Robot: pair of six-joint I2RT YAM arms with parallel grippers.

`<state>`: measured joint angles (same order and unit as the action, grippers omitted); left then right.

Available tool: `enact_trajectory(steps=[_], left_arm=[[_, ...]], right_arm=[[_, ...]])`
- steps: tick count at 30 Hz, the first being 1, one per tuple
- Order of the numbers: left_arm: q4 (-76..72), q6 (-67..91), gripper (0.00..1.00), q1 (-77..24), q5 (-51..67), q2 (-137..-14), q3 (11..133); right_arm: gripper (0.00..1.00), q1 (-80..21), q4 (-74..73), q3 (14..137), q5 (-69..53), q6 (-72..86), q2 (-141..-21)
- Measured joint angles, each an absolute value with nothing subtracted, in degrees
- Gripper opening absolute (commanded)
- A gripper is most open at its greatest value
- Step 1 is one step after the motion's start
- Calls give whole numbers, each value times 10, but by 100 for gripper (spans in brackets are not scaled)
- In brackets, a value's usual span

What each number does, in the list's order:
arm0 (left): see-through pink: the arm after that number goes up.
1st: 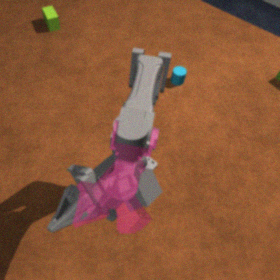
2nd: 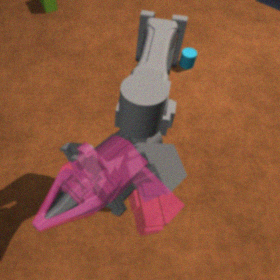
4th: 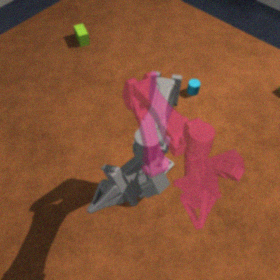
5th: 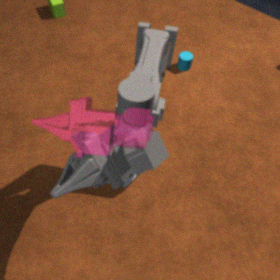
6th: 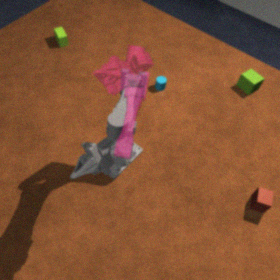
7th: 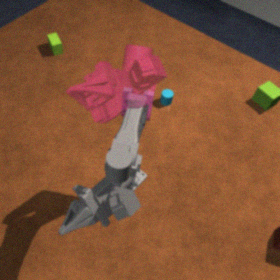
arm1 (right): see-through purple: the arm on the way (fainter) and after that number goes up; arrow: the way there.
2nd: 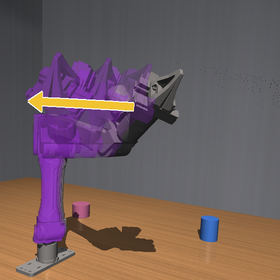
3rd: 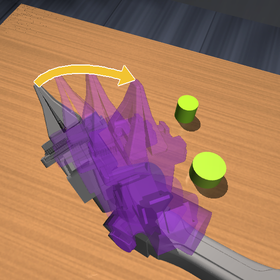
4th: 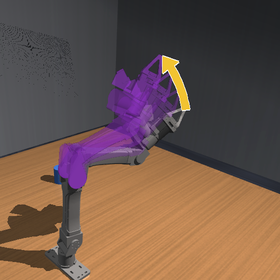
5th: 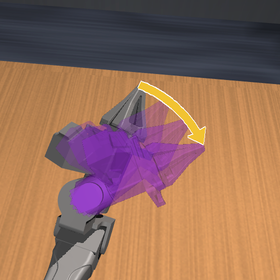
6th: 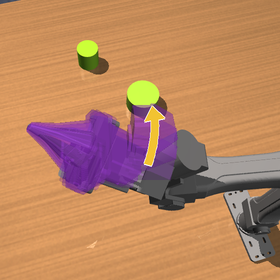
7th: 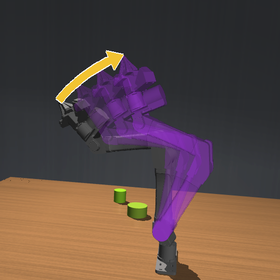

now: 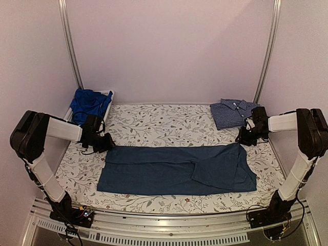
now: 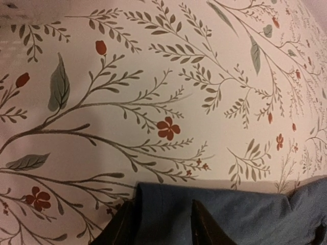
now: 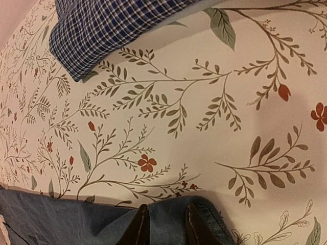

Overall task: Fold and stack the mixed laundry pile
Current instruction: Adjust the rectangle-folded T-shirt at the center of the board.

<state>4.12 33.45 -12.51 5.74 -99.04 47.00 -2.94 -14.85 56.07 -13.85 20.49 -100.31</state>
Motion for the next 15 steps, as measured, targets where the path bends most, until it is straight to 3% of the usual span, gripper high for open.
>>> enact_trajectory(steps=[11,15], left_arm=[[42,337,40,-125,58,-990,472],[40,339,30,-126,58,-990,470]], right_arm=[[27,-29,-150,546,-132,210,-1008],[11,-29,-145,541,-133,212,-1008]])
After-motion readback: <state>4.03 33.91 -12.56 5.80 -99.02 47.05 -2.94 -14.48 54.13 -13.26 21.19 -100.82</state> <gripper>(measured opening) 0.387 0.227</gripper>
